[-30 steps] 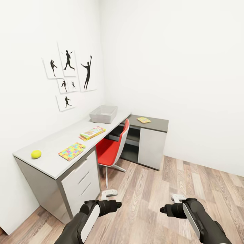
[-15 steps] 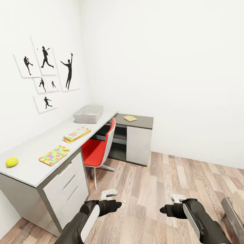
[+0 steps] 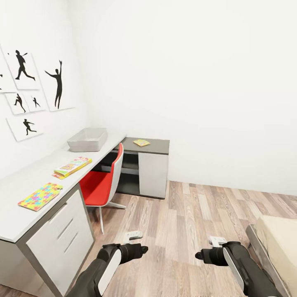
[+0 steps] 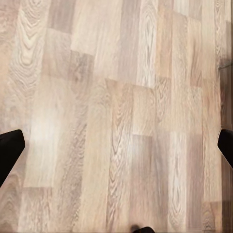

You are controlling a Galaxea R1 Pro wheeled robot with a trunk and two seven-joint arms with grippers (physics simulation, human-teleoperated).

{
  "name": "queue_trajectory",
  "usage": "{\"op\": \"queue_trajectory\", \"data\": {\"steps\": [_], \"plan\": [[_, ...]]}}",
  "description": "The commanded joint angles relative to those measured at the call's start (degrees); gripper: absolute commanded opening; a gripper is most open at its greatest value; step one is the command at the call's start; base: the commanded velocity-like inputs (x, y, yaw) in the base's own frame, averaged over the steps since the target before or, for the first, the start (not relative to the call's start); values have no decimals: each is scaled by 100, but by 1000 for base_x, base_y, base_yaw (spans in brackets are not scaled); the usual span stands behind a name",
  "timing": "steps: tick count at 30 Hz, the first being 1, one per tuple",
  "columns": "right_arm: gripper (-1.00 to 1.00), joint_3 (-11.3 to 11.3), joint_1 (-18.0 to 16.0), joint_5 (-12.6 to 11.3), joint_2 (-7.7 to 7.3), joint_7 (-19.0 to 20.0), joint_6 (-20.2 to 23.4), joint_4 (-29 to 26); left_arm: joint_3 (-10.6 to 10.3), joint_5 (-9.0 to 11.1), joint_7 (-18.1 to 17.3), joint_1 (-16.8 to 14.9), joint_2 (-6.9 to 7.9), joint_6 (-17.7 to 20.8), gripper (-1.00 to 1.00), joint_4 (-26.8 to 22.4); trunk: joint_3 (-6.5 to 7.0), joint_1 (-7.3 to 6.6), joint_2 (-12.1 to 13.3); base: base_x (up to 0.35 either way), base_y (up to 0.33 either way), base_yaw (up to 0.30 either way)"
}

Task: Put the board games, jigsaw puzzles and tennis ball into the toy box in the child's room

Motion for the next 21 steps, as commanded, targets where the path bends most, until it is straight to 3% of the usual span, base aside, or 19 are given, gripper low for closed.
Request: {"op": "queue_trajectory", "data": {"steps": [1, 21], "plan": [[100, -7, -2, -37, -1, -5, 29, -5, -1, 32, 18, -3, 2, 25, 100, -6, -10, 0, -4, 0, 0, -271], [100, -15, 1, -35, -5, -6, 37, -4, 21, 31, 21, -4, 8, 19, 100, -2, -92, 0, -4, 0, 0, -271]]}}
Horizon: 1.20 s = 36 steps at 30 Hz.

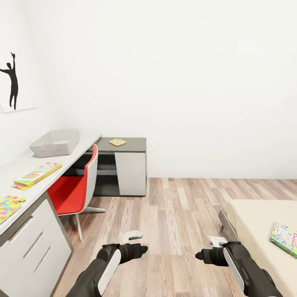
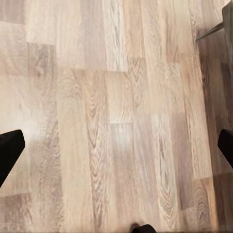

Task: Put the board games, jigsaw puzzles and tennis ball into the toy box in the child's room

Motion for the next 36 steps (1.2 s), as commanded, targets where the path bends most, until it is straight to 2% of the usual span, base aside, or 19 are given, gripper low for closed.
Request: {"op": "queue_trajectory", "data": {"steps": [1, 36], "plan": [[100, -7, -3, -37, 0, -5, 29, -5, -3, 32, 19, -3, 1, 25, 100, -7, -10, 0, -4, 0, 0, -271], [100, -14, -8, -39, -35, -13, 44, -20, 26, 4, 125, -1, 16, 16, 100, 4, -150, 0, -4, 0, 0, -271]]}}
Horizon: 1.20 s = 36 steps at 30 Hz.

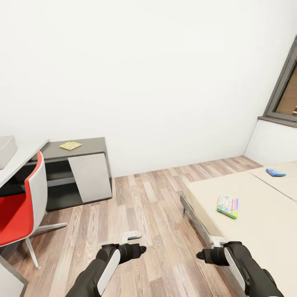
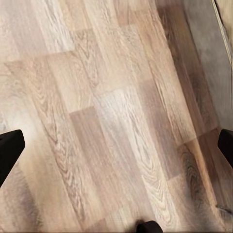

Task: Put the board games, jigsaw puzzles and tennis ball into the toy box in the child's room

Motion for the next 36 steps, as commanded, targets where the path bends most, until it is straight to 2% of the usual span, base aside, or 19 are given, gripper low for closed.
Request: {"op": "queue_trajectory", "data": {"steps": [1, 36], "plan": [[100, -9, -4, -37, -3, -5, 30, -5, -1, 44, 39, -3, 3, 24, 100, -6, -10, 0, -3, 0, 0, -271], [100, -78, -5, -38, -53, -5, 42, -7, 18, 66, -37, 4, 28, 30, 100, -1, -143, 0, -3, 0, 0, -271]]}}
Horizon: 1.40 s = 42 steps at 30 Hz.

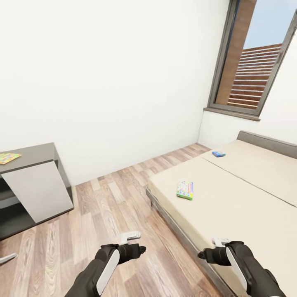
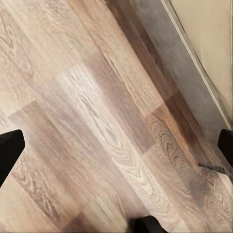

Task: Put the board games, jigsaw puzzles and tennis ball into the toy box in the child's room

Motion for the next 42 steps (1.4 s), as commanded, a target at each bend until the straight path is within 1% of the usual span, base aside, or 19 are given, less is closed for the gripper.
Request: {"op": "queue_trajectory", "data": {"steps": [1, 9, 16, 20, 21, 24, 26, 33, 42], "plan": [[100, -7, -3, -37, 0, -5, 29, -5, -3, 36, 23, -2, 1, 24, 100, -7, -10, 0, -3, 0, 0, -271], [100, -14, -4, -37, -28, -5, 33, -5, -10, 41, 8, -2, -6, 26, 100, -23, -39, 0, -3, 0, 0, -256], [100, -17, -2, -37, -44, 2, 23, -5, -14, 52, 5, -2, -15, 27, 100, -35, -51, 0, -3, 0, 0, -123], [100, -24, 2, -36, -54, 15, 2, -3, -16, 117, 12, -1, -5, 25, 100, -28, -54, 0, -3, 0, 0, -58], [100, -58, -32, -69, -63, 48, 35, -36, -18, 148, -22, -35, -19, 58, 100, -62, -54, 0, -3, 0, 0, 0], [100, -151, -129, -124, -65, 113, 62, -133, -3, 149, -118, -132, -21, 119, 100, -158, -54, 0, -3, 0, 0, 0], [100, -151, -194, -124, -65, 113, 62, -197, -3, 149, -141, -178, -21, 119, 100, -222, -54, 0, -3, 0, 0, 0], [100, -151, -421, -124, -65, 113, 62, -423, -3, 149, -141, -178, -21, 119, 100, -421, -55, 0, -3, 0, 0, 0], [100, -151, -429, -124, -65, 113, 62, -428, -3, 149, -141, -178, -21, 119, 100, -421, -55, 0, -3, 0, 0, 0]]}}
